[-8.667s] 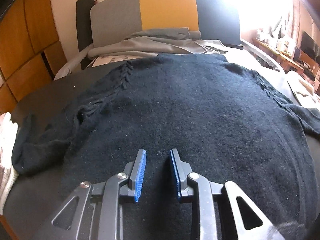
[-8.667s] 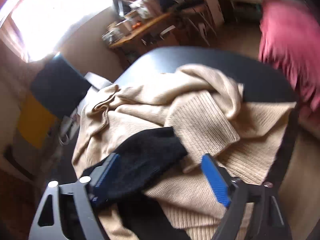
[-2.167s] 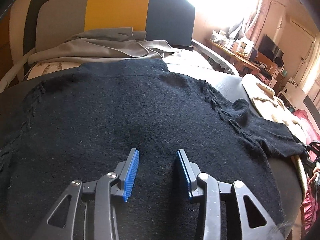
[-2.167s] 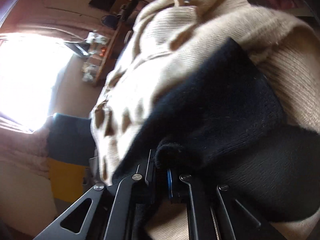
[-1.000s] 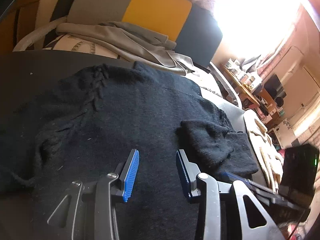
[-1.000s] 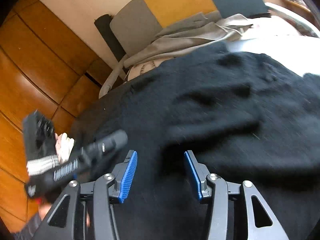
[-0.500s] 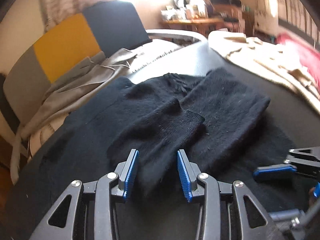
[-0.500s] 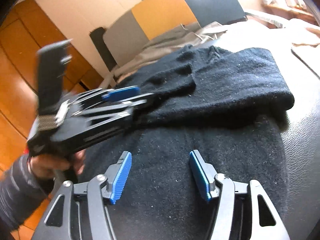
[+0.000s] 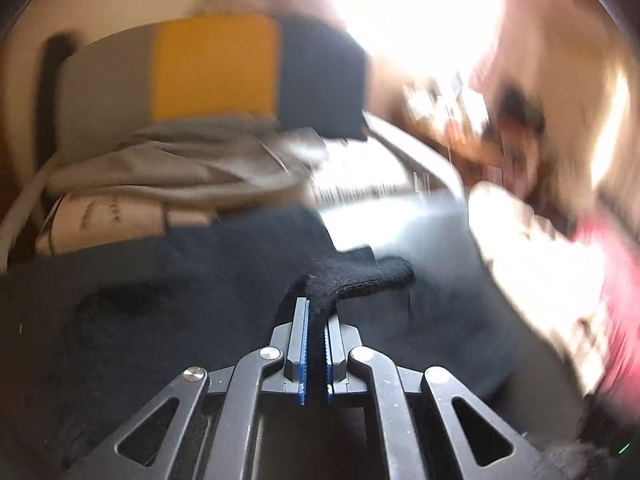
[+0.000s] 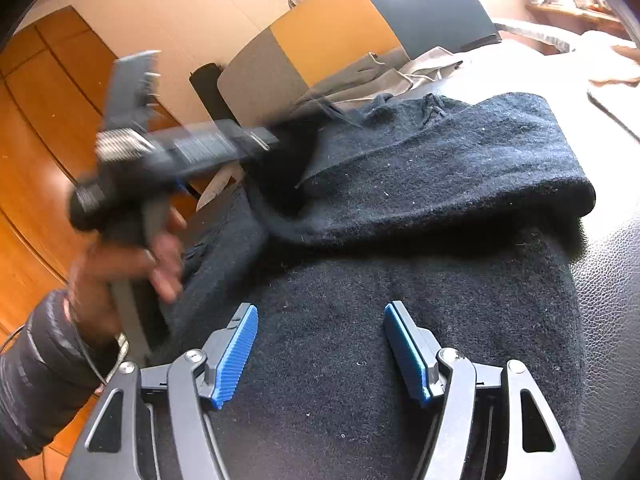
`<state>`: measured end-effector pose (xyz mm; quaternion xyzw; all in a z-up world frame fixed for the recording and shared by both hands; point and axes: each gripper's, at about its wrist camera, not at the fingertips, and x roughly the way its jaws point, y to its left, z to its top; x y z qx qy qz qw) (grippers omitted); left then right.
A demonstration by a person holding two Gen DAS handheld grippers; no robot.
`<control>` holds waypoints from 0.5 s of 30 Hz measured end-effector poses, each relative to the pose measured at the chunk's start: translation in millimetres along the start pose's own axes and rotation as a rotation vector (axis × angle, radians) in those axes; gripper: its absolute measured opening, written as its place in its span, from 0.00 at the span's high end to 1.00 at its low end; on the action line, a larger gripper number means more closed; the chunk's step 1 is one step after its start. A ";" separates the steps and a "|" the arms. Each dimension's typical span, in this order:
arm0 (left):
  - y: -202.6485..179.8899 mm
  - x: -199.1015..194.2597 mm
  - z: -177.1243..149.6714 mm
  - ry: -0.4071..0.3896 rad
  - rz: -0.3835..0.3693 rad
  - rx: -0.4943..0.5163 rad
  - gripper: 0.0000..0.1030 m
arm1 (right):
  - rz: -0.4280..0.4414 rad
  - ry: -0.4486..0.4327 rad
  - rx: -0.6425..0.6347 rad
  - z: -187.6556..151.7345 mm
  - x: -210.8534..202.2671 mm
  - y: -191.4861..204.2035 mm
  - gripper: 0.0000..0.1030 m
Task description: Fold clothes
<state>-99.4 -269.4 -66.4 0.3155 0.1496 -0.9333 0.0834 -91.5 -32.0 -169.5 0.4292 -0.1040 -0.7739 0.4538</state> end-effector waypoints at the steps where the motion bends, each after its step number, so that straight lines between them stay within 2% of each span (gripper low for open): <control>1: 14.2 -12.1 7.9 -0.042 0.005 -0.051 0.96 | -0.001 0.001 -0.002 0.1 0.1 0.0 0.34; 5: 63.7 -44.7 7.0 -0.100 0.056 -0.149 0.96 | -0.011 0.004 -0.015 0.0 0.5 0.9 0.33; 12: 120.5 -54.6 -53.6 -0.010 0.108 -0.259 0.96 | -0.028 0.011 -0.039 -0.5 2.1 4.0 0.30; 15: 137.6 -52.2 -82.8 0.022 0.100 -0.331 0.96 | -0.035 0.015 -0.052 -0.4 4.6 6.2 0.28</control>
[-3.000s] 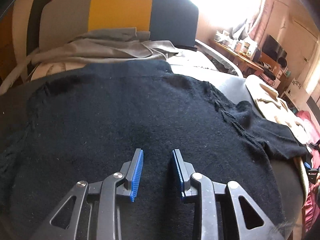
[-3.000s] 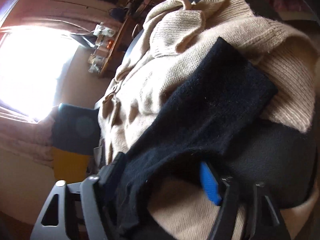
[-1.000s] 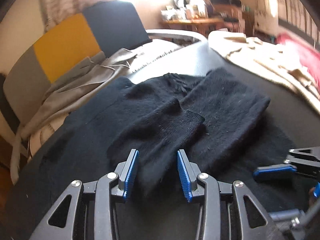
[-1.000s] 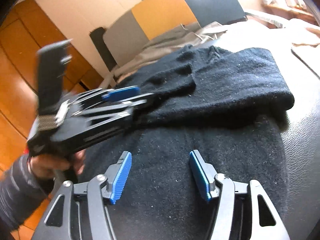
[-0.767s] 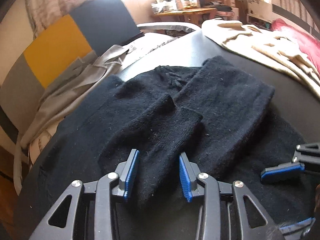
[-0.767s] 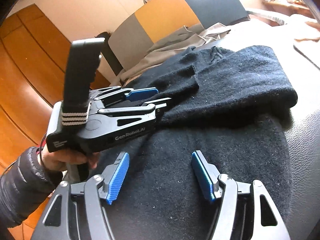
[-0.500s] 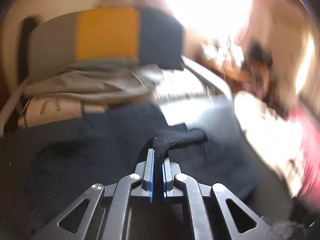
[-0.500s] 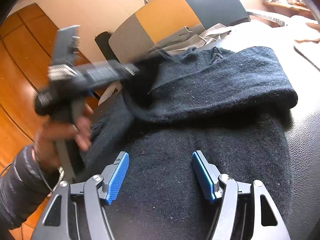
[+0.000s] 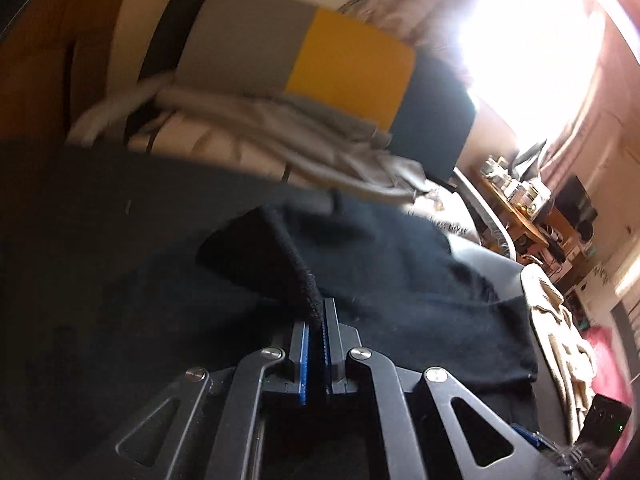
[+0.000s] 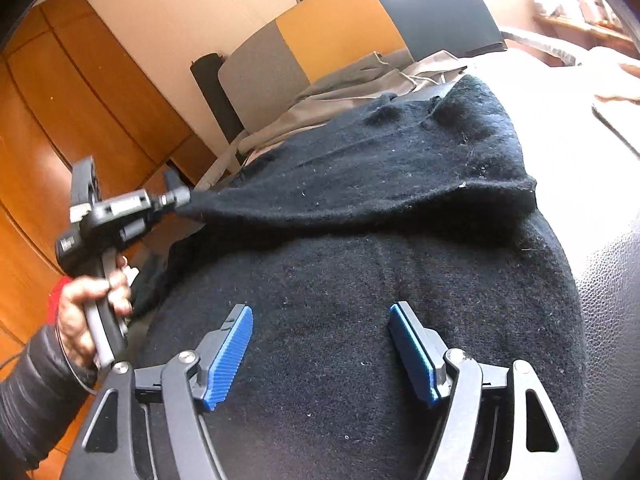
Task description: Fold clothes
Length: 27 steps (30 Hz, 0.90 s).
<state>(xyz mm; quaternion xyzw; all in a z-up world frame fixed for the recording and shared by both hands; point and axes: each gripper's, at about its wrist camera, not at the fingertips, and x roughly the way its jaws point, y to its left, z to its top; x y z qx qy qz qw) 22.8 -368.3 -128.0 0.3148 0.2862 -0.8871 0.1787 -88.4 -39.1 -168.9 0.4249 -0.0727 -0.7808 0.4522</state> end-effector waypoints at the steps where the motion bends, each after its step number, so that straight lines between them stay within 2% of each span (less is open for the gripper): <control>1: 7.4 2.6 -5.8 0.011 -0.009 -0.028 0.96 | -0.001 0.001 -0.005 0.2 0.9 0.7 0.27; 3: 22.2 6.7 -12.7 0.033 -0.036 -0.099 0.95 | -0.006 0.004 -0.013 0.4 2.1 2.0 0.27; 5: 35.7 7.3 -14.4 0.046 -0.081 -0.167 0.83 | -0.001 0.007 -0.018 0.6 2.8 2.1 0.24; 9: 58.8 4.8 -12.6 0.057 -0.156 -0.265 0.79 | 0.001 0.008 -0.024 0.6 2.6 2.3 0.23; 16: 75.1 10.4 3.7 0.074 -0.242 -0.349 0.75 | 0.002 0.011 -0.036 0.4 4.9 5.6 0.19; 19: 72.3 24.0 12.5 0.120 -0.228 -0.346 0.75 | 0.010 0.010 -0.033 0.3 4.4 4.4 0.18; 21: 66.5 29.5 15.8 0.132 -0.190 -0.319 0.76 | 0.016 0.009 -0.031 0.2 4.1 3.7 0.18; 22: 62.9 30.8 18.0 0.132 -0.173 -0.299 0.90 | 0.018 0.009 -0.030 0.2 3.8 3.3 0.18; 23: 57.2 28.1 21.4 0.115 -0.163 -0.260 0.95 | 0.020 0.009 -0.029 0.2 3.5 2.9 0.18; 27: 31.7 -4.4 42.2 -0.018 -0.188 -0.130 0.96 | 0.027 0.006 -0.024 -0.7 2.5 2.6 0.18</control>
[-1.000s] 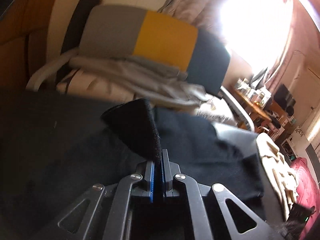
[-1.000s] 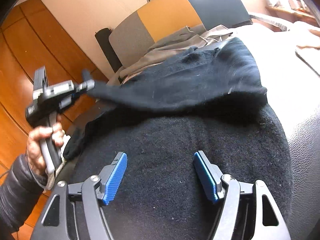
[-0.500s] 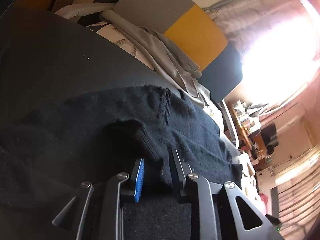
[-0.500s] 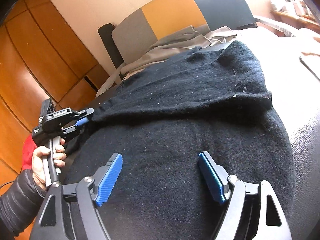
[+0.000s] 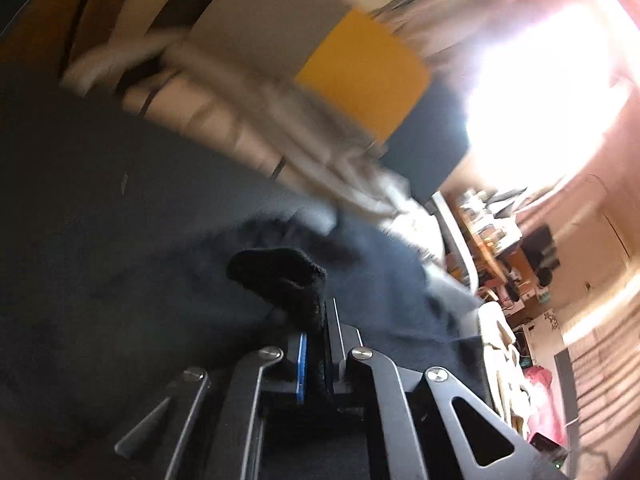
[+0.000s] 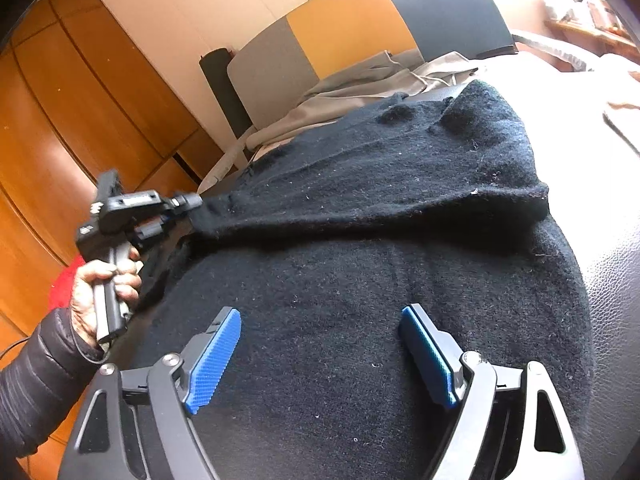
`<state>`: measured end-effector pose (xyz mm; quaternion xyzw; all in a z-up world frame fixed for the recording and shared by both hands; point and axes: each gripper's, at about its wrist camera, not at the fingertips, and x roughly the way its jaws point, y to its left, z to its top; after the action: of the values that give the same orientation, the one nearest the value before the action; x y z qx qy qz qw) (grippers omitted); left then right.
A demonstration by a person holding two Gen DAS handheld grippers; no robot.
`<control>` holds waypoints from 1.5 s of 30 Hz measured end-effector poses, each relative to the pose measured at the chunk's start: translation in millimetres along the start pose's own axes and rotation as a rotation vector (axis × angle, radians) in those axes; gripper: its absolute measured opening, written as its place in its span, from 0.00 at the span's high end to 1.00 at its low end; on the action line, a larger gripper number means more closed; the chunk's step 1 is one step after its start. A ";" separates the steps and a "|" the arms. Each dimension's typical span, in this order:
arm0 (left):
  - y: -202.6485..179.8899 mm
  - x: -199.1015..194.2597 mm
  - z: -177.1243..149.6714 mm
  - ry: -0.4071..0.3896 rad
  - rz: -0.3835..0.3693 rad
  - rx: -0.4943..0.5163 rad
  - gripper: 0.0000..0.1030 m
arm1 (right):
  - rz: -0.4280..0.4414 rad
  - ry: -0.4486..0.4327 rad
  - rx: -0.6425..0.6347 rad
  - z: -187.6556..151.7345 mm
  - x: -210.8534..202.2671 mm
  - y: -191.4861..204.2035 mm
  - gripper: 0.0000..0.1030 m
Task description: Fold clothes
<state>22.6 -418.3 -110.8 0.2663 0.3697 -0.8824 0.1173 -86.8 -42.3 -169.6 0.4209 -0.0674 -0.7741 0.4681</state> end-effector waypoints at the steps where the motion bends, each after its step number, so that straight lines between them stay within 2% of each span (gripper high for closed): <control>1: -8.6 -11.2 5.4 -0.043 -0.014 0.032 0.96 | 0.002 0.000 0.002 0.0 -0.2 -0.3 0.18; 3: -14.0 -23.9 9.4 -0.079 -0.020 0.058 0.96 | 0.004 -0.001 0.004 -0.1 -0.9 -0.7 0.18; 6: -5.2 -19.9 3.7 -0.051 0.056 0.079 0.96 | 0.006 -0.002 0.005 -0.2 -1.5 -1.8 0.18; 9: 19.7 -2.8 -11.1 0.014 0.139 0.037 0.96 | 0.011 -0.002 0.011 0.0 -2.1 -3.1 0.18; 12: 38.8 -1.4 -21.5 0.007 0.177 -0.019 0.96 | 0.029 0.011 0.040 3.1 -4.1 -6.1 0.18; 15: 51.2 -7.1 -26.2 -0.001 0.172 -0.049 0.96 | 0.046 0.044 0.091 11.4 -9.4 -11.5 0.19; 19: 53.5 -5.7 -31.3 0.030 0.148 -0.036 0.96 | 0.091 0.000 0.190 24.0 -27.5 -30.5 0.19; 23: 55.5 -12.0 -32.7 0.006 0.120 -0.062 0.96 | 0.115 -0.026 0.310 41.0 -26.9 -53.7 0.19; 27: 53.4 -16.1 -33.7 0.002 0.130 -0.045 0.96 | 0.063 -0.025 0.380 63.0 -5.6 -68.1 0.19; 29: 51.0 -15.1 -37.4 0.022 0.157 -0.015 0.96 | 0.028 -0.074 0.394 72.9 -2.5 -72.6 0.19; 31: 50.0 -11.6 -43.2 0.053 0.190 0.018 0.96 | -0.030 -0.163 0.417 75.8 -13.2 -78.1 0.19; 33: 51.1 -8.0 -48.8 0.084 0.208 0.032 0.96 | -0.024 -0.149 0.464 70.2 -14.1 -85.2 0.19; 35: 52.7 -11.3 -52.5 0.092 0.186 0.019 0.96 | -0.096 -0.100 0.438 62.3 -14.9 -86.1 0.20; 39: 60.5 -24.1 -51.2 0.089 0.150 -0.041 0.94 | -0.180 -0.105 0.327 63.8 -35.8 -75.4 0.20; 42: 62.4 -37.2 -42.1 0.048 0.171 -0.049 0.90 | -0.247 -0.144 0.187 94.1 -46.8 -68.9 0.20; 44: 57.1 -46.7 -34.7 0.004 0.177 -0.030 0.88 | -0.294 -0.128 0.127 117.3 -40.1 -73.0 0.26; 45: 53.0 -48.9 -31.8 -0.010 0.175 -0.014 0.87 | -0.321 -0.109 0.105 128.9 -33.3 -76.9 0.33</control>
<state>96.8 -432.1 -133.4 0.2922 0.3508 -0.8675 0.1976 -223.4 -11.1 -106.2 0.4074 -0.0649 -0.8560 0.3117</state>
